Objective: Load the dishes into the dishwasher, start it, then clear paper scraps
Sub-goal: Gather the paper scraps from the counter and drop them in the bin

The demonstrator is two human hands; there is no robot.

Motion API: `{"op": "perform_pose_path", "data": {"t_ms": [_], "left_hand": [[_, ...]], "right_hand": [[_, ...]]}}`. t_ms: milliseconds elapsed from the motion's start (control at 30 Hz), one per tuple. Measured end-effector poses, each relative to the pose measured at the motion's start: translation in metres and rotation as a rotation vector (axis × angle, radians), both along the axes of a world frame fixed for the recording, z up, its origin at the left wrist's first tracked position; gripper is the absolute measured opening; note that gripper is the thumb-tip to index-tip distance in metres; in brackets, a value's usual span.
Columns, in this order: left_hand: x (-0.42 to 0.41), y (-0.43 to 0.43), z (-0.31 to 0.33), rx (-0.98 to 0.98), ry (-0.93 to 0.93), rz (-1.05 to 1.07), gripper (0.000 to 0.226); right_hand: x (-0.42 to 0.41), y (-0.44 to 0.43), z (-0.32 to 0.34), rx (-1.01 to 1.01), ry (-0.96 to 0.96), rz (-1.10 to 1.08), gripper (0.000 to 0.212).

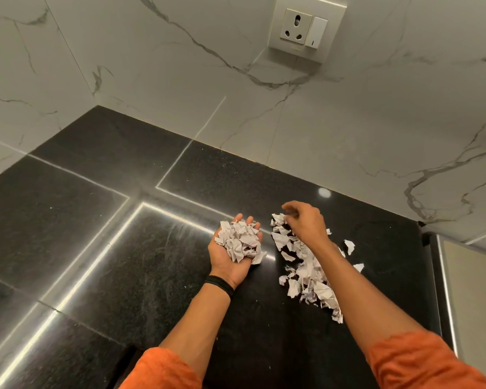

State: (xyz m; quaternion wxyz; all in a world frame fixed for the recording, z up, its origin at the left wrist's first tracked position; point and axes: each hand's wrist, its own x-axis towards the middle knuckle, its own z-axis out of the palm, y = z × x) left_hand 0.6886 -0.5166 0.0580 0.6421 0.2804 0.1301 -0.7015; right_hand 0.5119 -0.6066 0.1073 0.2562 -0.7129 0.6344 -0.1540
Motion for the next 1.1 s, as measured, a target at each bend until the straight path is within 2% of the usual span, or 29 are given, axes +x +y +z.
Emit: {"op": "perform_pose_path", "data": {"t_ms": [133,200,267,367,467,600,667,767,867,933,1000,1100], "left_hand": [[0.000,-0.004,-0.002,0.013,-0.011,0.007,0.051],[0.000,-0.007,-0.003,0.019,-0.006,0.011,0.051],[0.000,-0.009,-0.004,0.026,-0.014,0.007,0.052],[0.000,-0.012,-0.002,0.020,-0.027,0.006,0.050],[-0.004,-0.015,0.000,0.000,-0.032,-0.009,0.049],[-0.017,-0.016,0.007,-0.041,-0.015,-0.051,0.047],[-0.022,-0.014,0.009,-0.064,-0.003,-0.085,0.043],[-0.027,-0.008,0.012,-0.079,0.043,-0.107,0.040],[-0.029,-0.002,0.015,-0.076,0.056,-0.101,0.040],[-0.027,-0.001,0.015,-0.061,0.004,-0.113,0.042],[-0.024,-0.003,0.016,-0.050,0.004,-0.122,0.044],[-0.017,-0.005,0.012,-0.030,-0.004,-0.079,0.047]], "right_hand": [[0.015,-0.014,-0.013,0.039,0.200,0.188,0.037],[0.022,-0.016,-0.021,-0.001,0.278,0.228,0.031],[0.022,-0.014,-0.024,-0.058,0.271,0.218,0.023],[0.015,-0.005,-0.015,-0.138,0.108,0.099,0.020],[0.013,0.010,0.008,-0.192,-0.175,-0.045,0.022],[0.028,0.042,0.037,-0.230,-0.377,0.123,0.021],[0.038,0.054,0.040,-0.318,-0.328,0.264,0.020],[0.053,0.060,0.036,-0.478,-0.143,0.467,0.021],[0.057,0.064,0.031,-0.482,-0.022,0.575,0.029],[0.052,0.066,0.033,-0.378,-0.129,0.511,0.034],[0.043,0.060,0.039,-0.287,-0.306,0.343,0.028],[0.021,0.038,0.036,-0.207,-0.344,0.087,0.019]]}}
